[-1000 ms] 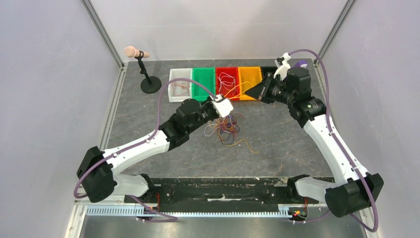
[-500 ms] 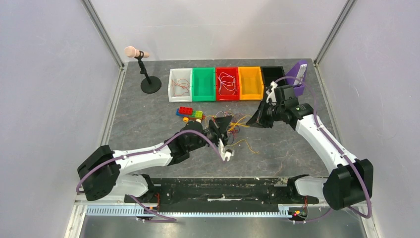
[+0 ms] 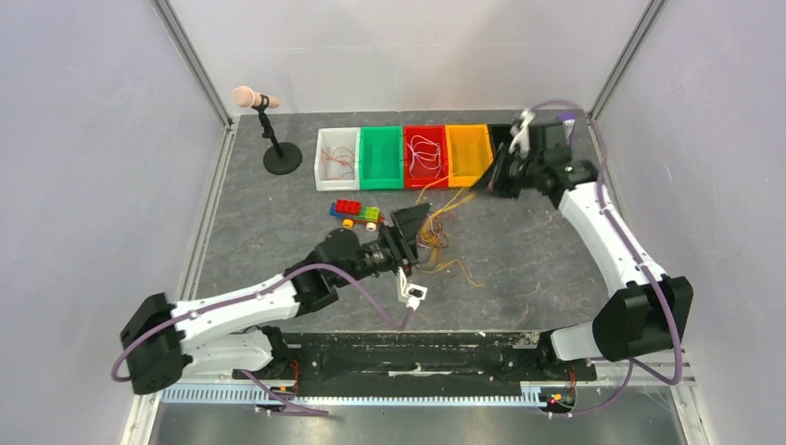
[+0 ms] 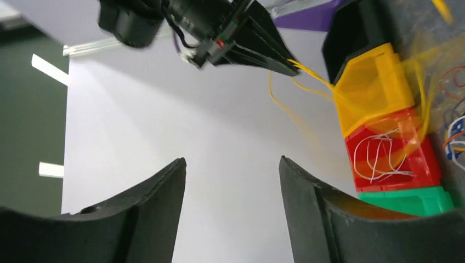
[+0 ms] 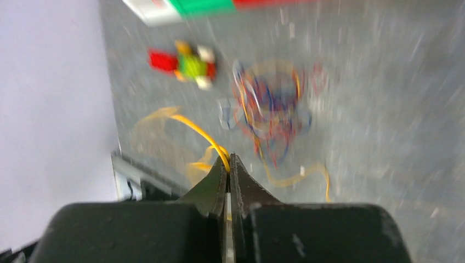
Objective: Untangle the cables
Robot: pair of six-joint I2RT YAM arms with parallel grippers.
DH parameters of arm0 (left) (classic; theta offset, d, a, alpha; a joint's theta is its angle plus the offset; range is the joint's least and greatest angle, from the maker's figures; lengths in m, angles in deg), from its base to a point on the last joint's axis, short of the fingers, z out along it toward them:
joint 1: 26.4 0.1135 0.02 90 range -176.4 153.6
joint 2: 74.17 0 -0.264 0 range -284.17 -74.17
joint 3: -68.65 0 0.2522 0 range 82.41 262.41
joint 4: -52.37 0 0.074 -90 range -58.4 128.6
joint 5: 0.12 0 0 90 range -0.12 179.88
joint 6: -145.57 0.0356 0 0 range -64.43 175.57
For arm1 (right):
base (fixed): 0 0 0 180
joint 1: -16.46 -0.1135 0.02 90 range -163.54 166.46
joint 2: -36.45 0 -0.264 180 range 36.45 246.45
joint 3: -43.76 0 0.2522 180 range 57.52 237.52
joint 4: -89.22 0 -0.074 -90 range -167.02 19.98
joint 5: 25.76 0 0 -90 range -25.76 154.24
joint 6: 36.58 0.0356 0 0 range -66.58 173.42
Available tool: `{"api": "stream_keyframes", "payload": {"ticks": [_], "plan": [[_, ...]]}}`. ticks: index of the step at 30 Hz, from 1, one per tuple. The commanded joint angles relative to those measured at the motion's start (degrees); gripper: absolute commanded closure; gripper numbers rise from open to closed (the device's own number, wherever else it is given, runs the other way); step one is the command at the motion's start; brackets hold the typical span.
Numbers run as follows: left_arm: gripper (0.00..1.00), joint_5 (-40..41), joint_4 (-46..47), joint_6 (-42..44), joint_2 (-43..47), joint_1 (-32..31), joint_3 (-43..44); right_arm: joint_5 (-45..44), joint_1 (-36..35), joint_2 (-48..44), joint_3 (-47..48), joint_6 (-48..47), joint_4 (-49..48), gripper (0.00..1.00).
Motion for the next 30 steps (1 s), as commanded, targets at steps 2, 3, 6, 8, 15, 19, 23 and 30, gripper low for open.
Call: {"api": "stream_keyframes", "payload": {"ticks": [2,3,6,8,15,19,23,30], "plan": [[0.27,10.0,-12.6,-15.3,8.9,-0.2,2.6,-3.2,4.0,-0.9,14.6,-5.4,-12.4,1.00],[0.27,10.8,-15.7,-19.1,10.1,-0.1,3.0,-3.5,4.1,-0.5,16.0,-6.0,-13.5,1.00],[0.25,11.4,-25.5,-30.0,13.4,-0.2,5.1,-5.8,4.4,1.0,19.6,-8.5,-15.9,1.00],[0.25,11.1,-32.2,-37.4,14.8,-0.2,6.9,-7.4,4.6,2.1,21.1,-10.4,-18.2,1.00],[0.23,13.9,-35.1,-49.7,14.9,0.2,9.6,-9.1,5.4,5.3,21.0,-15.3,-33.8,1.00],[0.22,14.0,-35.0,-52.2,13.8,0.7,11.4,-10.2,5.5,8.7,20.3,-18.3,-37.7,1.00],[0.22,14.6,-34.3,-53.3,12.6,1.0,12.3,-11.5,5.9,11.3,17.5,-21.3,-42.9,1.00],[0.21,15.2,-33.1,-54.7,10.5,3.2,13.7,-13.4,6.5,17.4,15.2,-25.9,-52.1,1.00]]}}
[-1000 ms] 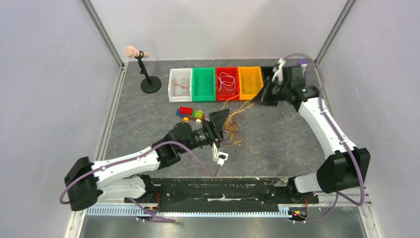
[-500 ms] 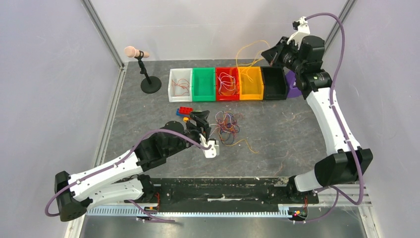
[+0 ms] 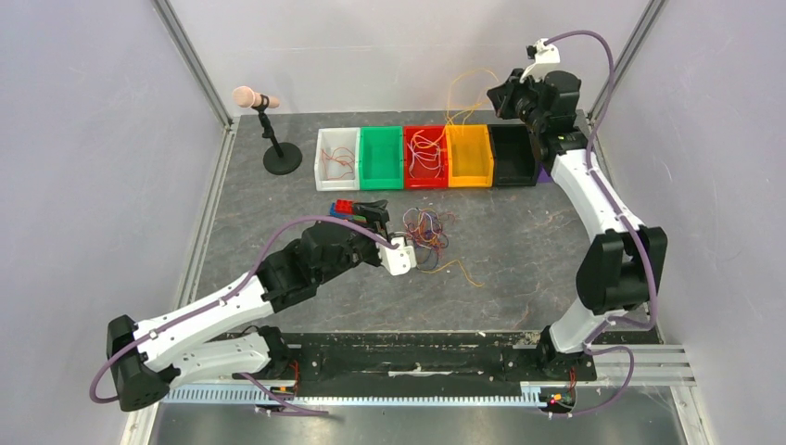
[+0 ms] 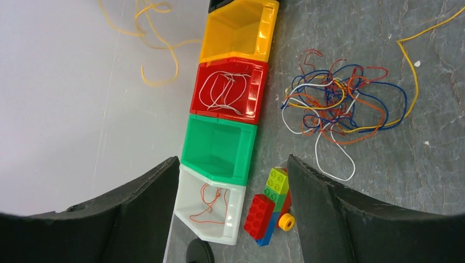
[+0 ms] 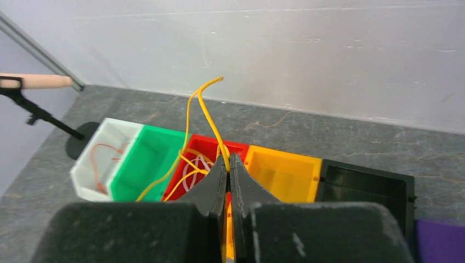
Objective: Untangle the cables
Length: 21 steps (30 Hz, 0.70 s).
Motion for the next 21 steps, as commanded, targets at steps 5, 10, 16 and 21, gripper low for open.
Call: {"api": "stream_keyframes", "payload": {"ticks": [5,10,16,21], "plan": [[0.21,0.9,1.1,-5.4,-1.4,2.9,3.7,-1.6,1.3,4.9,-0.9,-4.5,-11.7,1.00],[0.21,0.7,1.1,-5.6,-1.3,3.5,3.7,-1.8,2.4,5.0,-2.5,-5.8,-13.1,1.00],[0.21,-0.4,1.5,-5.6,-2.3,4.8,4.0,-1.8,2.7,8.2,-5.0,-8.7,-13.8,1.00],[0.21,-0.6,1.3,-5.9,-3.0,5.8,4.7,-2.7,2.5,10.5,-9.0,-14.5,-18.7,1.00]]}}
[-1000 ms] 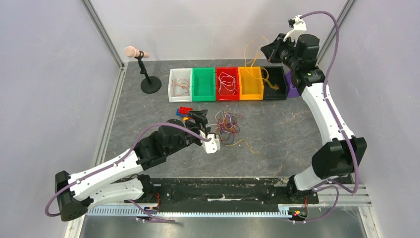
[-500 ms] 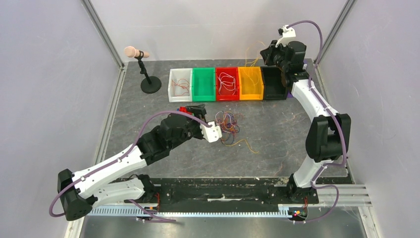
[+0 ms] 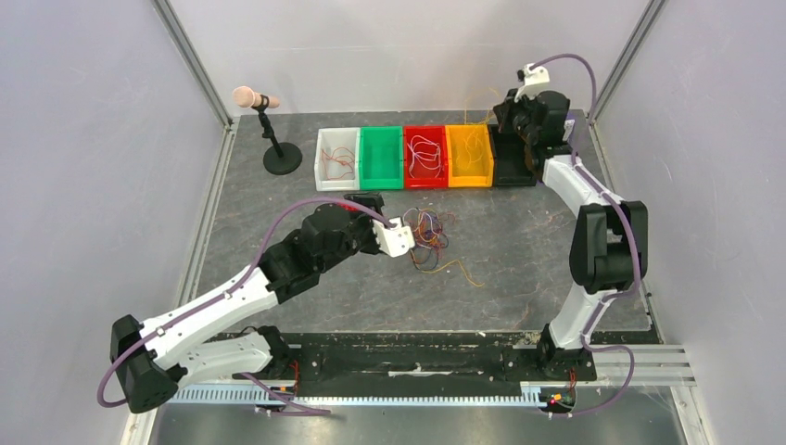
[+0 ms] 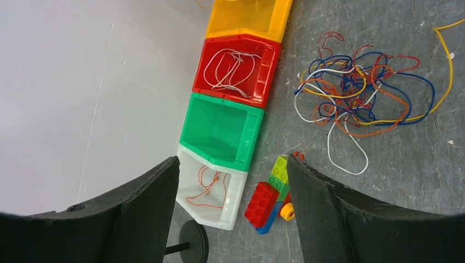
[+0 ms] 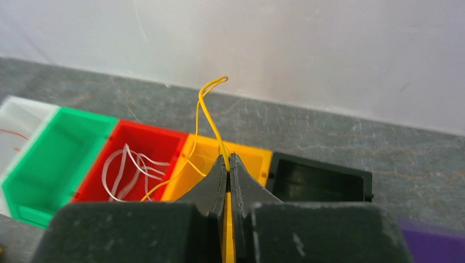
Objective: Untangle the cables
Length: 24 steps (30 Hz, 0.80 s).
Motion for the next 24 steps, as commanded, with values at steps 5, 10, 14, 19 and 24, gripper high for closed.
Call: {"api": "stream_keyframes", "payload": {"ticks": [5,10,14,19,24], "plan": [[0.21,-0.9,1.1,-4.0,-1.0,1.0,3.4,-5.9,-1.6,4.7,-6.2,-14.9,-7.5,1.00],[0.21,-0.7,1.4,-4.7,-1.6,1.2,3.4,-8.0,-3.5,7.2,-7.9,-19.0,-12.5,1.00],[0.21,-0.1,1.3,-5.1,-2.2,1.4,3.8,-10.5,-4.7,10.1,-6.7,-20.5,-18.6,1.00],[0.21,0.1,0.8,-5.5,-2.3,2.4,4.6,-13.4,-4.7,13.4,-0.7,-20.6,-23.4,1.00],[0.21,-0.4,0.4,-6.1,-2.5,3.5,4.7,-11.2,-4.7,13.6,-0.1,-21.7,-26.5,1.00]]}}
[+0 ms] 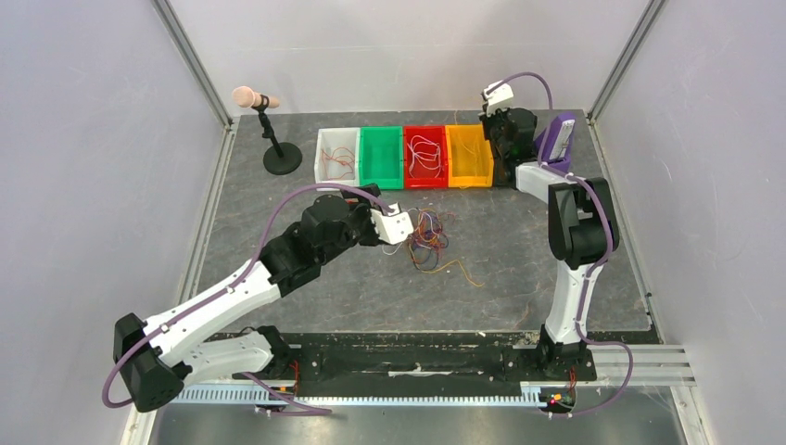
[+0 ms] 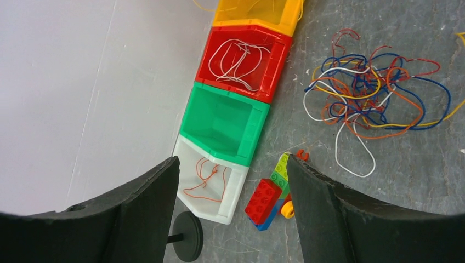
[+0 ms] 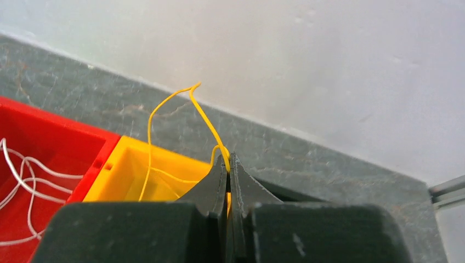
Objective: Untangle the cables
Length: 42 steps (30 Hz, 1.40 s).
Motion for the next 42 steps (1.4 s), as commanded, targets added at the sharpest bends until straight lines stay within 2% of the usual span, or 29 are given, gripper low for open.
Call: {"api": "stream_keyframes", "payload": {"ticks": [1,8,13,21,28,32,35,42], "plan": [[0.21,-0.4,0.6,-3.6,-0.3,1.0,2.7,0.8,0.2,-1.4,1.9,-1.2,-8.7,1.00],[0.21,-1.1,0.2,-4.0,0.0,1.6,2.6,4.2,0.3,-6.5,-4.4,-2.2,-16.5,1.00],[0.22,-1.4,0.5,-4.1,-0.4,1.9,2.7,4.3,0.4,-5.4,-3.0,-2.8,-16.9,1.00],[0.22,-1.9,0.1,-4.2,-0.4,2.5,2.5,5.7,0.9,-4.0,3.1,0.1,-14.1,1.00],[0.22,-2.5,-0.1,-4.1,-0.4,2.9,2.4,12.6,2.2,-6.7,7.2,5.6,-5.3,1.00],[0.23,-2.8,-0.4,-4.1,-0.2,3.3,2.1,16.3,2.8,-10.3,4.3,8.1,-3.8,1.00],[0.23,-3.2,-0.4,-4.2,0.1,3.4,2.0,16.9,2.8,-12.1,0.6,6.9,-6.2,1.00],[0.23,-3.4,-0.5,-4.4,0.0,3.4,2.5,14.3,2.9,-11.6,-4.3,2.3,-9.3,1.00]]}}
